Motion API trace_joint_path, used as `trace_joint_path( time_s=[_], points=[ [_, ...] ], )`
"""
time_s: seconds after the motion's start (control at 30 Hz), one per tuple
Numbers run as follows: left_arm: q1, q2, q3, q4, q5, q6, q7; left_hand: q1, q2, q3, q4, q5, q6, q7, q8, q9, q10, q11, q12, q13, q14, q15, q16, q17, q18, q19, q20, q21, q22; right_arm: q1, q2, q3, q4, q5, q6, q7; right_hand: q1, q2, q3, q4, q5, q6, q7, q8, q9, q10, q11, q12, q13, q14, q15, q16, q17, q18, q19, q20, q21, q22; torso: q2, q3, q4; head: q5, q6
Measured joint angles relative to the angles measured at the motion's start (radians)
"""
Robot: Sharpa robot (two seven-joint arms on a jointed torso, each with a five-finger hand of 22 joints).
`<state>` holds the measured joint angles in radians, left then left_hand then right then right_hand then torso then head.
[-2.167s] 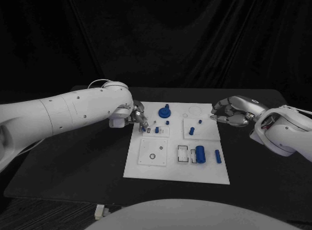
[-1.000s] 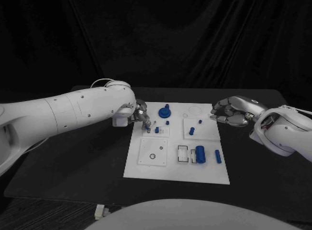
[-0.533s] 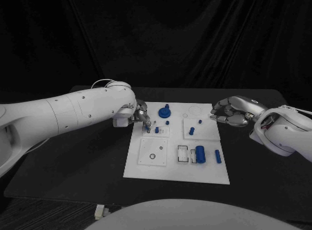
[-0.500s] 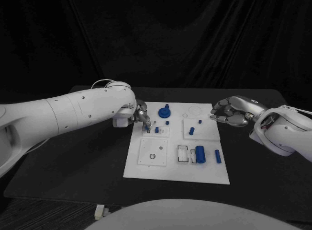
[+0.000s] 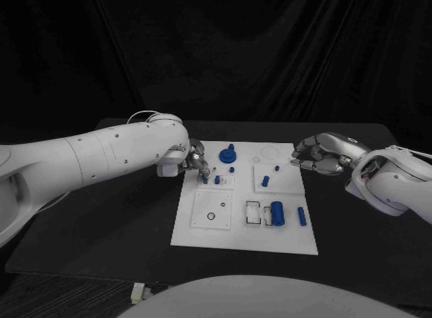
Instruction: Assemble the parts on the task board
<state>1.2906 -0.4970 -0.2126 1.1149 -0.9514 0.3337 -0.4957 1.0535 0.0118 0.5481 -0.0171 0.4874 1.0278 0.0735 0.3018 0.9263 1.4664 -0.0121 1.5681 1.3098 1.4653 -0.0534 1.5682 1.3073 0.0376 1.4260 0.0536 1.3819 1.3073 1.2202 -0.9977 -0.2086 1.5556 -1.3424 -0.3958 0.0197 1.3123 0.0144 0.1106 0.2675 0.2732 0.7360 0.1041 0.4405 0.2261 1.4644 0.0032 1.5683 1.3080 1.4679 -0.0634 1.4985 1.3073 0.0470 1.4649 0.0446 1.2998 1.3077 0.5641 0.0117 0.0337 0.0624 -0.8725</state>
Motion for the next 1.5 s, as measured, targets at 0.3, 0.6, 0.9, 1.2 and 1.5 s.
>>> trace_joint_path(
  time_s=[0.3, 0.6, 0.9, 1.2, 1.5],
  points=[
    [-0.003, 0.001, 0.0, -0.003, 0.0, 0.0, 0.001, 0.0, 0.0, 0.0, 0.0, -0.002, 0.002, 0.002, 0.0, 0.0, 0.0, 0.0, 0.0, 0.0, 0.0, 0.0, 0.0, 0.0, 0.0, 0.0, 0.0, 0.0, 0.0, 0.0, -0.001, 0.0, 0.0, 0.0, 0.0, 0.0, 0.0, 0.0, 0.0, 0.0, 0.0, 0.0, 0.0, 0.0, 0.0, 0.0, 0.0, 0.0, 0.0, 0.0, 0.0, 0.0, 0.0, 0.0, 0.0, 0.0, 0.0, 0.0, 0.0, 0.0, 0.0002, -0.003, 0.0],
    [-0.009, 0.001, 0.0, -0.004, 0.0, 0.004, 0.001, 0.0, 0.0, 0.0, 0.0, 0.0, 0.002, 0.002, 0.0, 0.0, 0.0, 0.0, 0.0, 0.0, 0.0, 0.0, 0.0, 0.0, 0.0, 0.0, 0.0, 0.0, 0.0, 0.0, 0.001, 0.0, 0.0, 0.0, 0.0, 0.0, 0.0, 0.0, 0.0, 0.0, 0.005, 0.0, 0.0, 0.0, -0.002, 0.0, 0.0, 0.0, 0.0, 0.0, 0.0, -0.005, 0.0, 0.0, 0.0, 0.0, 0.0, 0.0, 0.0, 0.0001, 0.0001, -0.001, 0.0],
    [-0.011, 0.001, 0.001, -0.005, 0.0, 0.007, 0.001, 0.0, 0.0, 0.0, 0.0, 0.0, 0.002, 0.002, 0.0, -0.002, 0.0, 0.0, 0.0, 0.0, 0.0, 0.0, 0.0, 0.0, 0.0, 0.0, 0.0, -0.001, 0.0, 0.0, 0.002, 0.0, -0.001, 0.0, 0.002, -0.001, 0.0, 0.0, 0.0, 0.0, 0.005, 0.0, 0.0, 0.0, -0.002, 0.0, 0.0, 0.0, 0.0, 0.0, 0.0, -0.005, 0.0, 0.0, 0.0, 0.0, 0.0, 0.0, 0.0, 0.0002, 0.0, 0.0, 0.0],
    [-0.012, 0.001, 0.001, -0.006, 0.001, 0.008, 0.002, 0.0, 0.0, 0.0, 0.0, 0.0, 0.002, 0.002, 0.0, -0.002, 0.0, 0.0, 0.0, 0.0, 0.0, 0.0, 0.0, 0.0, 0.0, 0.0, 0.0, -0.005, 0.0, 0.0, 0.003, 0.0, -0.002, 0.0, 0.003, -0.002, 0.0, 0.0, 0.0, 0.0, 0.005, 0.0, 0.0, 0.0, -0.002, 0.0, 0.0, 0.0, 0.0, 0.0, 0.0, -0.005, 0.0, 0.0, 0.0, 0.0, 0.0, 0.0, 0.0, 0.0001, 0.0001, 0.0, 0.0],
    [-0.013, 0.006, 0.001, -0.014, 0.001, 0.012, 0.002, 0.001, 0.002, 0.0, 0.0, -0.058, -0.001, 0.0, -0.004, -0.002, 0.0, 0.0, 0.0, 0.0, 0.0, 0.0, 0.0, 0.0, 0.0, -0.006, 0.006, -0.009, 0.0, -0.001, 0.002, 0.0, -0.002, 0.0, 0.005, -0.003, 0.0, 0.0, 0.0, 0.0, 0.005, 0.0, 0.0, 0.0, -0.002, 0.0, 0.0, 0.0, 0.0, 0.0, 0.0, -0.005, 0.0, 0.0, 0.0, 0.0, 0.0, 0.0, -0.001, 0.0001, 0.0, -0.001, 0.0]
  ],
)
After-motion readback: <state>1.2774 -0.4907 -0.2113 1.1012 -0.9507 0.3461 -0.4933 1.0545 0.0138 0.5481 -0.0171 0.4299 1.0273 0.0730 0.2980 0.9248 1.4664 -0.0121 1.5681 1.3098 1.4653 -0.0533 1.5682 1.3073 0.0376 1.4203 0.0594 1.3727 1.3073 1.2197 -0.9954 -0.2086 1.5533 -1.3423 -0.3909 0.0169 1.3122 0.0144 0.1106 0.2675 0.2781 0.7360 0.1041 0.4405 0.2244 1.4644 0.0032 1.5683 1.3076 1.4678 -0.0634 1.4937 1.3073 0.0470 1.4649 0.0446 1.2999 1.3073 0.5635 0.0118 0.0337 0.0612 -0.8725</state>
